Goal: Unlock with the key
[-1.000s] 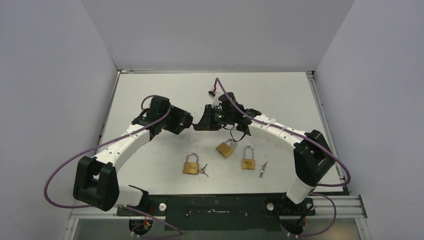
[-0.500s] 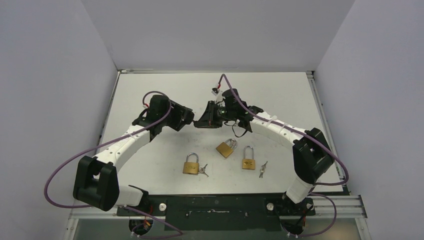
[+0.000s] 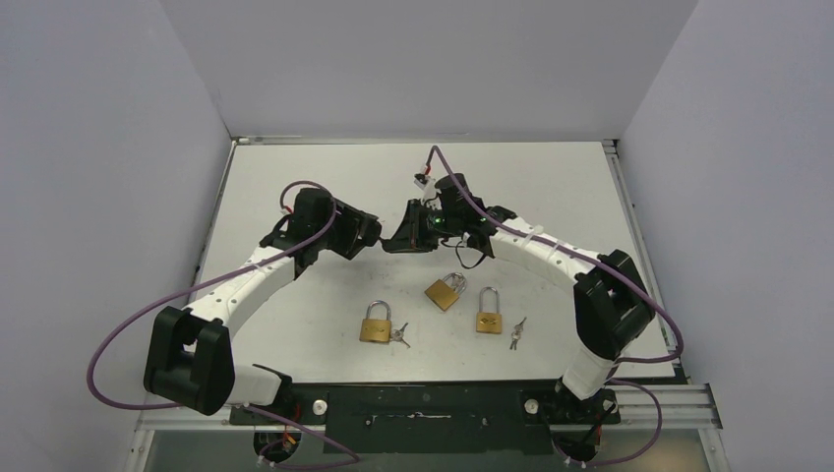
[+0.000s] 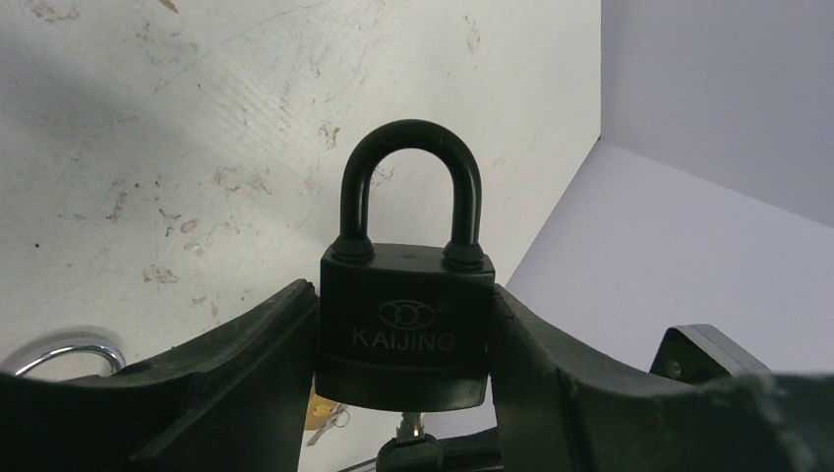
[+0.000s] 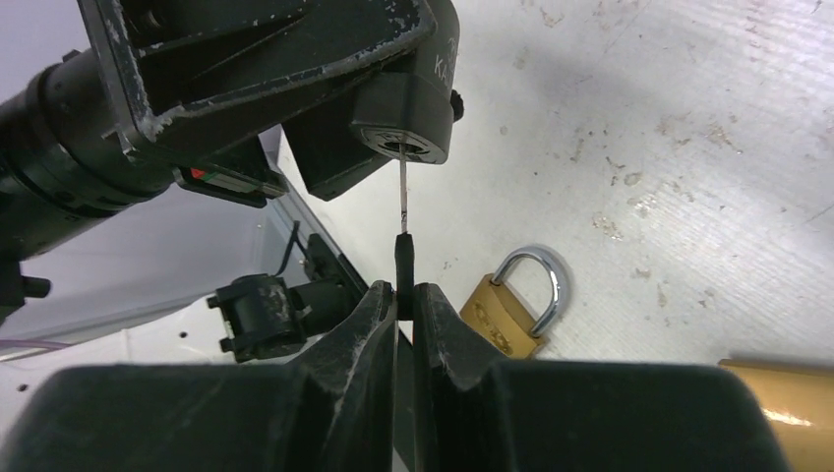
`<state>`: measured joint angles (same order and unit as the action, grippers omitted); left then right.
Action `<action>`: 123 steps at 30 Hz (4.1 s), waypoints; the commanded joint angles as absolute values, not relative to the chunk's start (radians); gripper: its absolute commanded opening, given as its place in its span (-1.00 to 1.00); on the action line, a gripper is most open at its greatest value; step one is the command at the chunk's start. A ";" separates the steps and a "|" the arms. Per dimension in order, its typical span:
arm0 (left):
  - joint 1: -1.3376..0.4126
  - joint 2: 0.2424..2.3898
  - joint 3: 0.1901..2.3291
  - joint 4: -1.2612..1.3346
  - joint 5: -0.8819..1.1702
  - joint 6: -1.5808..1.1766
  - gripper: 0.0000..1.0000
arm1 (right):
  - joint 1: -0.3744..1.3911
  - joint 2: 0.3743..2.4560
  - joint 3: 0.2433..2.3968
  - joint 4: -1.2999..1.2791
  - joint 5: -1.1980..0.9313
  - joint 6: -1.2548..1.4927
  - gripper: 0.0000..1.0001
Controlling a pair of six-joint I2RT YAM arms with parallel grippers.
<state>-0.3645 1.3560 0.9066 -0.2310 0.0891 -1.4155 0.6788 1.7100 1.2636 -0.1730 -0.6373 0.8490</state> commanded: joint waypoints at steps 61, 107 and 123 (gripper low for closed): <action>-0.403 1.281 0.959 -0.222 0.103 -1.534 -1.00 | 0.718 1.709 1.389 -0.248 -0.492 0.714 -1.00; -0.479 1.076 0.723 0.285 0.017 -1.477 -1.00 | 0.680 1.563 1.059 0.576 -0.522 1.567 -1.00; -0.424 1.011 0.802 0.402 0.533 -0.478 -1.00 | 0.575 1.315 1.286 -0.120 -0.462 0.691 0.78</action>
